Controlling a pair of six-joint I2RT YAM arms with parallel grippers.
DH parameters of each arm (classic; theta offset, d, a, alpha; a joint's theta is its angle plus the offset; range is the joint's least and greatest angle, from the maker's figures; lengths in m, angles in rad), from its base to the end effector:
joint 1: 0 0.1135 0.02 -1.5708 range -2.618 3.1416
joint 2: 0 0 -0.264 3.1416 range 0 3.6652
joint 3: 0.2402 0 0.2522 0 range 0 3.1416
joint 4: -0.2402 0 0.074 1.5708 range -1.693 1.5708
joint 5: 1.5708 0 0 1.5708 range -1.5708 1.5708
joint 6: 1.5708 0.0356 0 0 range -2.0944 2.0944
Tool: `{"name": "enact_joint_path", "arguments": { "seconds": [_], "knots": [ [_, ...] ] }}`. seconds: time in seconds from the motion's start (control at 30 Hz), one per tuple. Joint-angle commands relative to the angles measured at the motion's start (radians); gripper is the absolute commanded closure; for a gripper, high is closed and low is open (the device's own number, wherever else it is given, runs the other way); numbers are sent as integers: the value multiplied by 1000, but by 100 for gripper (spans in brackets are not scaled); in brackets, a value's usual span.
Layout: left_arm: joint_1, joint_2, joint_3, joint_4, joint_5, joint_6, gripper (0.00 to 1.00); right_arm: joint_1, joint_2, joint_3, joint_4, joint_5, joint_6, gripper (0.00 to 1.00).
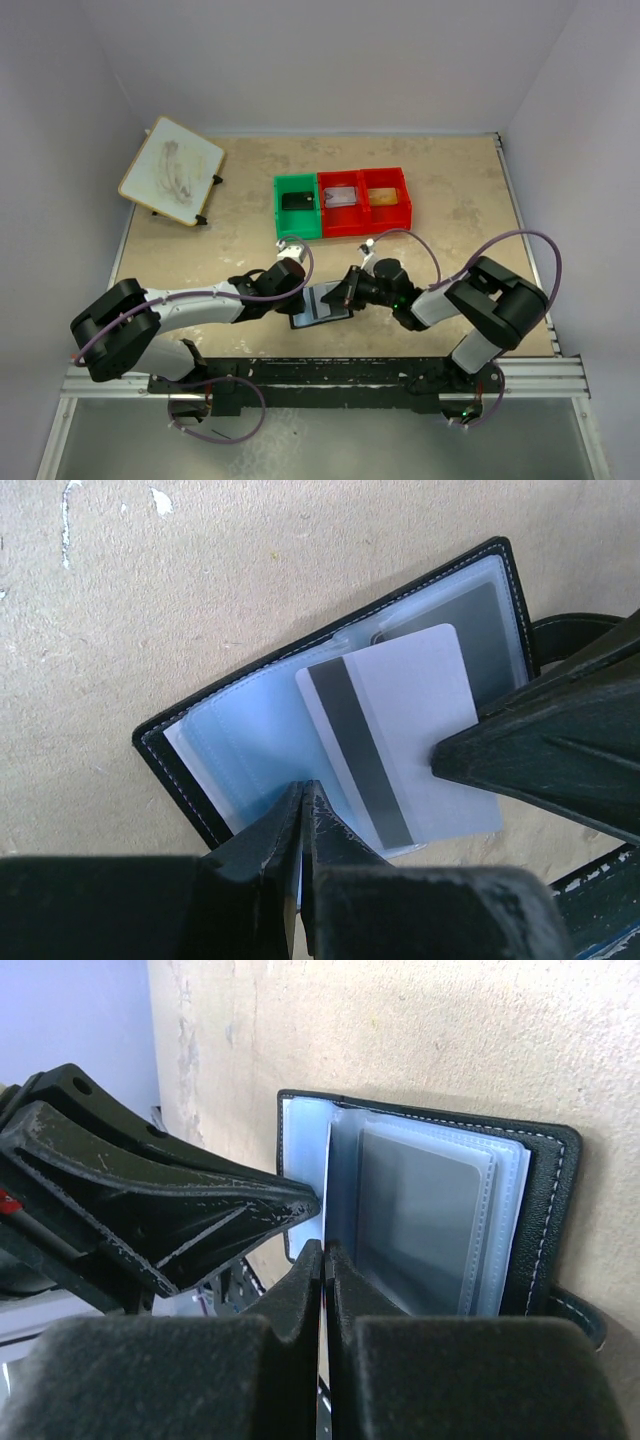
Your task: Take the credit cards out of the card holder
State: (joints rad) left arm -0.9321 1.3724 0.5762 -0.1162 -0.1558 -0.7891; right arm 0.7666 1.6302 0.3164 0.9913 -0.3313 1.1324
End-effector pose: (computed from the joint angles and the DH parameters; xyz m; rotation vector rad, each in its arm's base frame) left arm 0.1529 -0.1966 0.1529 0.1143 2.5460 -0.5303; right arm 0.1779 0.1874 0.1212 0.1401 2.2172 1.5063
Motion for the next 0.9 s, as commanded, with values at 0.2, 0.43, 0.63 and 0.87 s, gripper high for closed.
{"name": "enact_joint_path", "arguments": {
  "seconds": [0.2, 0.43, 0.63, 0.87],
  "knots": [
    [-1, -37, -4, -91, -78, 31, 100, -1, -184, -119, 117, 46, -91, 100],
    [-1, -115, -23, -57, -109, 10, 93, -1, -355, -96, -7, 106, -300, 100],
    [-1, -212, -54, -10, -129, -25, 81, -1, -467, -93, -62, 178, -401, 100],
    [-1, -166, -64, 136, -37, -81, 71, -1, -499, -48, -182, 152, -369, 100]
  ]
}}
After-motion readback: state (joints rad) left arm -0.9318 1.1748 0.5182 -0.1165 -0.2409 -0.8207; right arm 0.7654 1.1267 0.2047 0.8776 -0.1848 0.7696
